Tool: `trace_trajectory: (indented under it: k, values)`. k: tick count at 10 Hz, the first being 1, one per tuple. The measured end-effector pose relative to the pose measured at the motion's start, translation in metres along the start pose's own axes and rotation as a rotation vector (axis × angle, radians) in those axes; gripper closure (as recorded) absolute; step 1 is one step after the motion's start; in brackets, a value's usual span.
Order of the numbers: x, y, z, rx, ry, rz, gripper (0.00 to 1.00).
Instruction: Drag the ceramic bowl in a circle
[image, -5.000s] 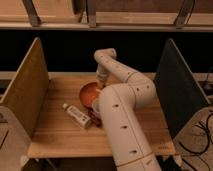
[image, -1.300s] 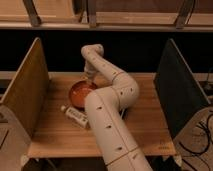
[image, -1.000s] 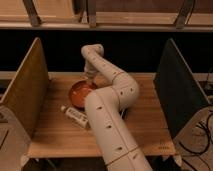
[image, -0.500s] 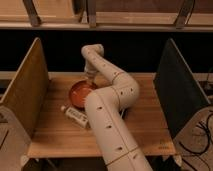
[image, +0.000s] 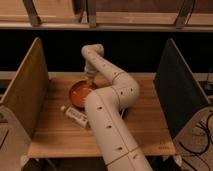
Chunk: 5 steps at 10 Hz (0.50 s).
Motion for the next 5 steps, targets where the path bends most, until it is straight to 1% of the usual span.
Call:
trace_trajectory:
  k: [1,2,5]
  values:
    - [0.0000,-0.0001,-0.0001,0.000,0.000,0.000,0.25]
    - [-0.0001,0.0000,0.0000,0.000,0.000,0.000,0.21]
    - [-0.0001,0.0000,0.0000,0.000,0.000,0.000,0.20]
